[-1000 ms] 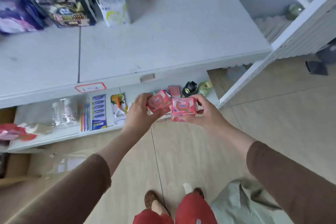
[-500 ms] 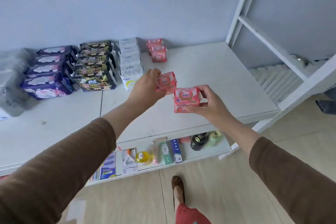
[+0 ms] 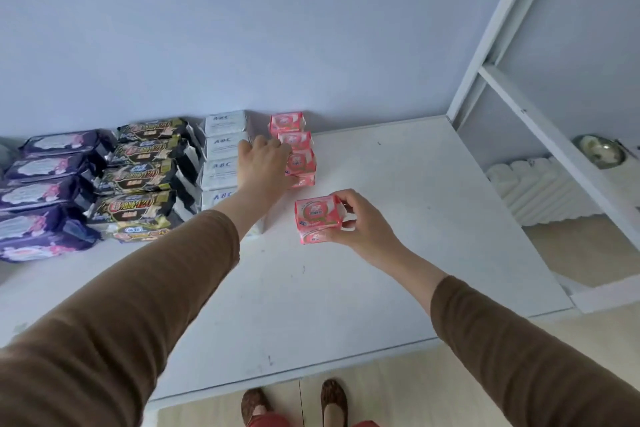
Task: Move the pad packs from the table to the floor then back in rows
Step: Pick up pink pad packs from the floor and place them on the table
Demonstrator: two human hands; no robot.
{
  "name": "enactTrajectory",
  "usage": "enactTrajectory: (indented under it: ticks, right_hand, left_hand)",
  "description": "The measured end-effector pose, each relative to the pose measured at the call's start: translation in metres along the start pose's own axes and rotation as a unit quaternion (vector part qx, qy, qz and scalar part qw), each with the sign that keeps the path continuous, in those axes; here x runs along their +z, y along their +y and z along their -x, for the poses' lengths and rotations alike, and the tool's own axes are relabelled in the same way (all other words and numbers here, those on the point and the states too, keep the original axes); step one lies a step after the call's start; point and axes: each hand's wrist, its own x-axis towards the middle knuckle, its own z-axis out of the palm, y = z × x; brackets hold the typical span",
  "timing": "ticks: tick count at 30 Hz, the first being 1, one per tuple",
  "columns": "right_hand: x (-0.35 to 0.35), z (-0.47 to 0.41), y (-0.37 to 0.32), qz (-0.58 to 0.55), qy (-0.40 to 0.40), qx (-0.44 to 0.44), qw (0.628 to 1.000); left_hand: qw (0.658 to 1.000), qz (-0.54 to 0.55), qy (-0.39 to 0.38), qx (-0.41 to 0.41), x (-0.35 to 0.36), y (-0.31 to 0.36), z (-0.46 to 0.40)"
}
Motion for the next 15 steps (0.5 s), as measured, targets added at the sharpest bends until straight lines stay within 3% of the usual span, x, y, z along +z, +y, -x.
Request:
enactTrajectory:
  ticks: [15]
  right_hand:
    - [0.022,-0.060,0.014,0.013,0.007,0.033,0.999]
  left_hand:
    - [0.996,0.073,-0.046,0.015,0.005,-0.019,-0.025]
